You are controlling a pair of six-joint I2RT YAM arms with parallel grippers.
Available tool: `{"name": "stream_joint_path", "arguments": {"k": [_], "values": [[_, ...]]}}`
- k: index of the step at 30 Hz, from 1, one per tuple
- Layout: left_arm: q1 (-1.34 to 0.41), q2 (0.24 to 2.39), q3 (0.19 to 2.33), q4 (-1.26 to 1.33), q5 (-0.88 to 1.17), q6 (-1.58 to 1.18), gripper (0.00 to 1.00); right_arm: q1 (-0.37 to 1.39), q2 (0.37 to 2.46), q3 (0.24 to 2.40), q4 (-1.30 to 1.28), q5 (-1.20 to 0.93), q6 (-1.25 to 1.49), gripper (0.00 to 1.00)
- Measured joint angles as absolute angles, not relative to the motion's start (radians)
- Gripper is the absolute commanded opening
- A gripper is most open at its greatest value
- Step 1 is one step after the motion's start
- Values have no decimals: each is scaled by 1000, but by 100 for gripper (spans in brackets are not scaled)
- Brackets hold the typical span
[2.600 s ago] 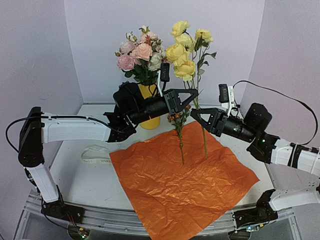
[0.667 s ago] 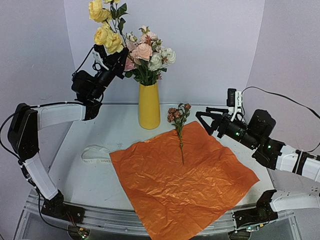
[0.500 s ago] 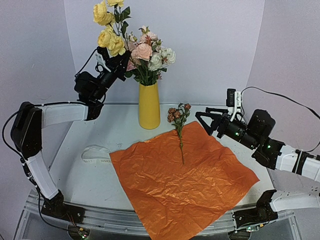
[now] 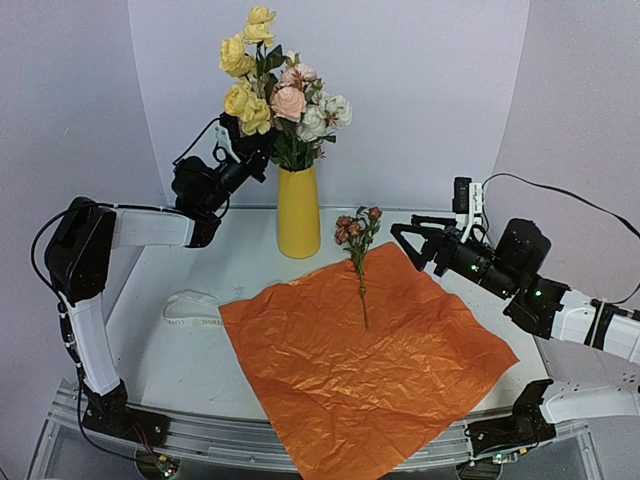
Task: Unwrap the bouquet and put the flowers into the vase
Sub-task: Insert the fake flower into the vase.
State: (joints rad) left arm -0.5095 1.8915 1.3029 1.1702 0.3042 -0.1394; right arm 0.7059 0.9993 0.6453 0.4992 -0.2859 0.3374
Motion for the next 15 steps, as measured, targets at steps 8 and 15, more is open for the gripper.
{"name": "stream_joint_path", "arguments": {"k": [8, 15], "values": [[-505, 1919, 1338, 1091, 303, -138, 0, 706, 998, 646, 499, -287, 337, 93], [-505, 1937, 1372, 1036, 302, -134, 0, 706, 998, 651, 498, -294, 337, 93]]}}
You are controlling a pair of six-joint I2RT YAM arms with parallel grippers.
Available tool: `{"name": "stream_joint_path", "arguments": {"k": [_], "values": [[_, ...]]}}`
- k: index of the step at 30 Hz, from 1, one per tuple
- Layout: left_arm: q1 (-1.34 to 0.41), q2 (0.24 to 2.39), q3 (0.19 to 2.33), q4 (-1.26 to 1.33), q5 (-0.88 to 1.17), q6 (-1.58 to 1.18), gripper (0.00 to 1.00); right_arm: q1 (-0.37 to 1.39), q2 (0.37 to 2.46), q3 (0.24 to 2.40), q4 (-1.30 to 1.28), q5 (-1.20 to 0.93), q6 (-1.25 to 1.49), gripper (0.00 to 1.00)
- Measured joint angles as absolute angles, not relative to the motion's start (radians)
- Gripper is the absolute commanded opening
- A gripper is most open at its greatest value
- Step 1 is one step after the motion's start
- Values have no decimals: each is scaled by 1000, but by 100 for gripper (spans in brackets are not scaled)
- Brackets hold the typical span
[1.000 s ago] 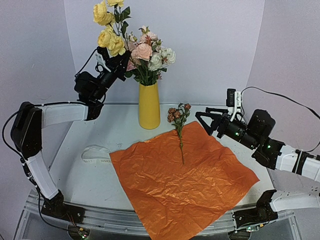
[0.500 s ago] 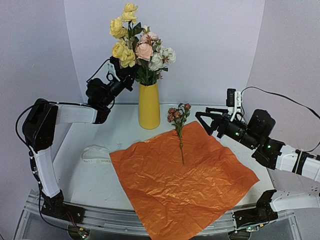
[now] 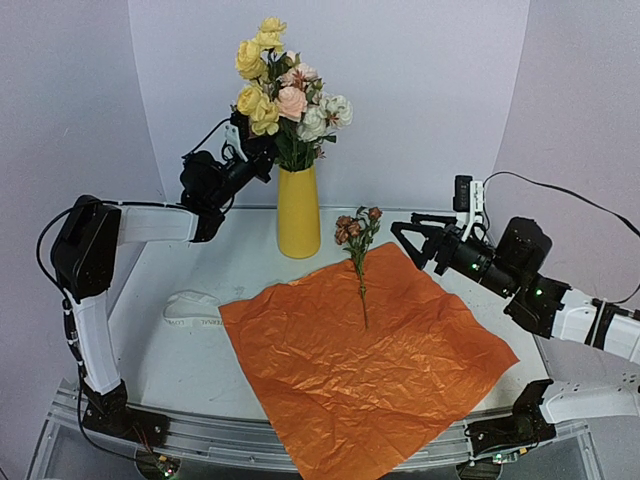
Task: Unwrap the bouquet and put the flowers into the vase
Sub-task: Insert the fake flower into the vase.
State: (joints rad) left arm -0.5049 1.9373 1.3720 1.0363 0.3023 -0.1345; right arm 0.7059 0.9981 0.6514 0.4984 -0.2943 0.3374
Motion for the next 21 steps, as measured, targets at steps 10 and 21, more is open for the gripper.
{"name": "stream_joint_path", "arguments": {"k": [10, 21], "values": [[-504, 1997, 1380, 1003, 297, -153, 0, 706, 998, 663, 498, -304, 338, 93], [-504, 1997, 1370, 1013, 313, -169, 26, 706, 1001, 663, 498, -298, 342, 93]]}}
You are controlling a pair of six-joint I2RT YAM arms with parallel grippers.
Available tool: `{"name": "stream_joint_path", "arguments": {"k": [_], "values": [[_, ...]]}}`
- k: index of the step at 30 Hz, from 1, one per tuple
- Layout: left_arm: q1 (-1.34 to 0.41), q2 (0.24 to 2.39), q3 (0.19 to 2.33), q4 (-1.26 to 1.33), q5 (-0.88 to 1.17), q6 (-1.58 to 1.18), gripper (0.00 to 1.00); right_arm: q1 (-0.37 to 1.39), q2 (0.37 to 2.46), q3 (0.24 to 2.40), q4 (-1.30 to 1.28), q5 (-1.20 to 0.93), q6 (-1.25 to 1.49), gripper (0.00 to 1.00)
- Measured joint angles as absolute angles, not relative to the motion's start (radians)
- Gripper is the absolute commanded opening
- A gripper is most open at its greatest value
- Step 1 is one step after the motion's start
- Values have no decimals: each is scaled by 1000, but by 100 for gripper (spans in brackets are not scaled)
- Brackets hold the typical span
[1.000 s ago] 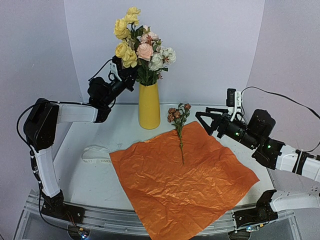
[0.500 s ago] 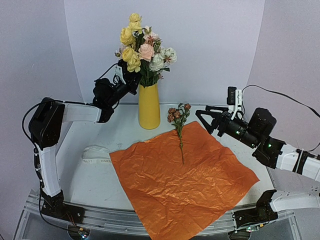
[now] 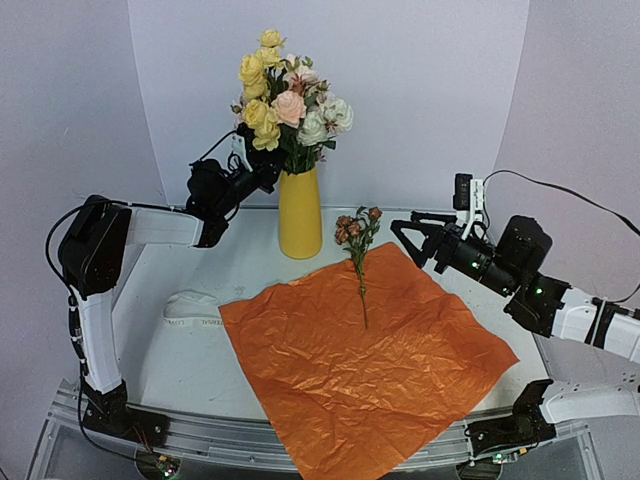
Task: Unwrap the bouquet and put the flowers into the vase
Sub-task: Insert the fake flower into the vase.
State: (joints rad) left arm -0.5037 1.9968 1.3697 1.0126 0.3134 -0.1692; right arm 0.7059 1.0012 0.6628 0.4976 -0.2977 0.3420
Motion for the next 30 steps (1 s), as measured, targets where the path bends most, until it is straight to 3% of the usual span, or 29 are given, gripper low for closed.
{"name": "stream_joint_path", "arguments": {"k": [13, 21, 30], "values": [[-505, 1969, 1309, 923, 310, -207, 47, 706, 1040, 679, 469, -254, 360, 94], [-505, 1901, 1233, 916, 282, -213, 70, 706, 1093, 711, 438, -198, 381, 94], [-505, 1824, 1093, 915, 188, -248, 77, 706, 1165, 740, 410, -160, 408, 98]]}}
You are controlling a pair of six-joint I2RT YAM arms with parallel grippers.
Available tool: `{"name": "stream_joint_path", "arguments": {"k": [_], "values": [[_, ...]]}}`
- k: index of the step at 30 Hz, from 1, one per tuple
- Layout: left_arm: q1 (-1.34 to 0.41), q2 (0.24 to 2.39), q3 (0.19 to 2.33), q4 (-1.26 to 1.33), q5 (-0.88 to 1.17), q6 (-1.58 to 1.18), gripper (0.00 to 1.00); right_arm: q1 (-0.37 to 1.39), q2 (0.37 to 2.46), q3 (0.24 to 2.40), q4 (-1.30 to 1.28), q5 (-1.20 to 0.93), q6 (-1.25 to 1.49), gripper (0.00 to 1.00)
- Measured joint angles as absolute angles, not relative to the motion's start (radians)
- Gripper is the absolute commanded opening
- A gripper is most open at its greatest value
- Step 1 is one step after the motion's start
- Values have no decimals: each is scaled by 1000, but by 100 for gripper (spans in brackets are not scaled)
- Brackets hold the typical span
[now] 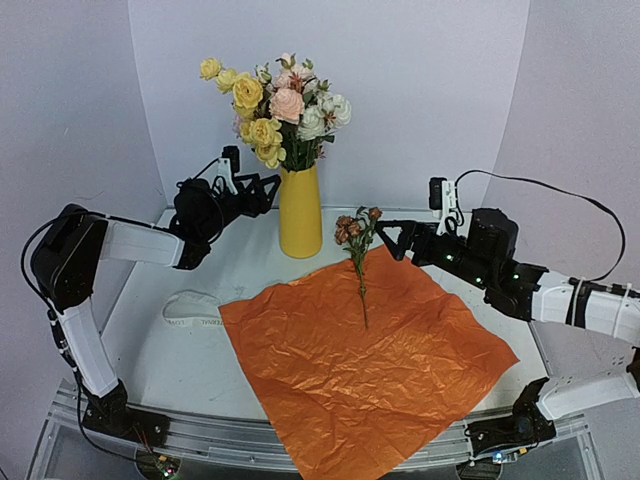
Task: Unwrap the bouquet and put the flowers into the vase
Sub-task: Insert the fake flower into the vase, then pick up the fake flower from the wrapping paper.
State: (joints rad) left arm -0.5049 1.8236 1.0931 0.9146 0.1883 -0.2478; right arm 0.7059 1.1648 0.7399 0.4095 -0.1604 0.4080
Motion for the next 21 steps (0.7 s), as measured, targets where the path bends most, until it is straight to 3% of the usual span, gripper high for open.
{"name": "stream_joint_path", "arguments": {"k": [11, 21], "values": [[-505, 1722, 939, 915, 119, -291, 81, 706, 1363, 846, 324, -75, 466, 94], [-505, 1719, 933, 915, 102, -302, 81, 706, 1407, 877, 312, -73, 480, 93]]}}
